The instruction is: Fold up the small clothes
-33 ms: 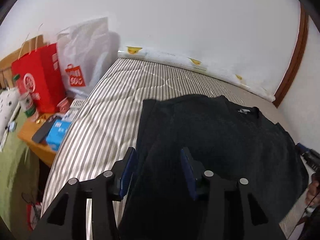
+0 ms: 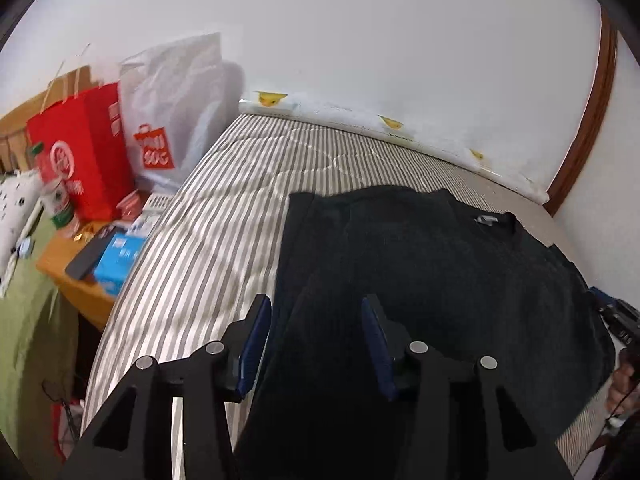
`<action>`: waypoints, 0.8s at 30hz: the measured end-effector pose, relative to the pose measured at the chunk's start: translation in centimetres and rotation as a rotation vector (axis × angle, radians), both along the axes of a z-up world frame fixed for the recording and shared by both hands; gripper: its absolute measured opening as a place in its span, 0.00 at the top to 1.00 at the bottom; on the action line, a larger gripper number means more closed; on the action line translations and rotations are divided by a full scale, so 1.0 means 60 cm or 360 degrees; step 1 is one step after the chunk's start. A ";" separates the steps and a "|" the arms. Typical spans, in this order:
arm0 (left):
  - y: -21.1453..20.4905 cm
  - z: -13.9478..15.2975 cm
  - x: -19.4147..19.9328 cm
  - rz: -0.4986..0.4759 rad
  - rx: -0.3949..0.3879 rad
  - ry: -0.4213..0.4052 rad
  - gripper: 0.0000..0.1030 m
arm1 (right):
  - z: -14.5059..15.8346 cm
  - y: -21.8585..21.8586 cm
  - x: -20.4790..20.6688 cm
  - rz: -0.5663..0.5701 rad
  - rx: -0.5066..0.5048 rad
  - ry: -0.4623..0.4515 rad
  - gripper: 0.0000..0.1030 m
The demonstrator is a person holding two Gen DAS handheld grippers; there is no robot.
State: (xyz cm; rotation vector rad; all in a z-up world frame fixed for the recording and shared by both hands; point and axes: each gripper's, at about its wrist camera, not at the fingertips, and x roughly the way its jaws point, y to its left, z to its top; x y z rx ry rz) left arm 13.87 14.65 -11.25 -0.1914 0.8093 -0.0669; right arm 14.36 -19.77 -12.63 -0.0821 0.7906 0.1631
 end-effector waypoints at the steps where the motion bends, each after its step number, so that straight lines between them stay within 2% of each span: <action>1: 0.002 -0.001 -0.014 0.0010 -0.0003 0.0000 0.57 | -0.003 0.012 -0.005 0.0019 0.0015 0.0009 0.69; 5: 0.013 -0.009 -0.083 0.0038 0.0002 0.0009 0.56 | -0.022 0.059 -0.023 0.0071 0.0124 0.0078 0.69; 9: 0.030 -0.017 -0.151 0.0073 -0.0030 0.0025 0.56 | -0.039 0.088 -0.036 0.0042 0.0103 0.0095 0.67; 13: 0.044 -0.031 -0.206 0.0101 -0.0170 0.0043 0.56 | -0.066 0.096 -0.045 0.0005 0.0073 0.0160 0.67; 18: 0.028 -0.052 -0.226 0.0065 -0.0256 0.0077 0.56 | -0.072 0.100 -0.062 -0.0040 0.0007 0.0127 0.66; 24: 0.017 -0.068 -0.203 0.0082 -0.0407 0.0065 0.56 | -0.067 0.092 -0.058 -0.0053 0.0045 0.0116 0.66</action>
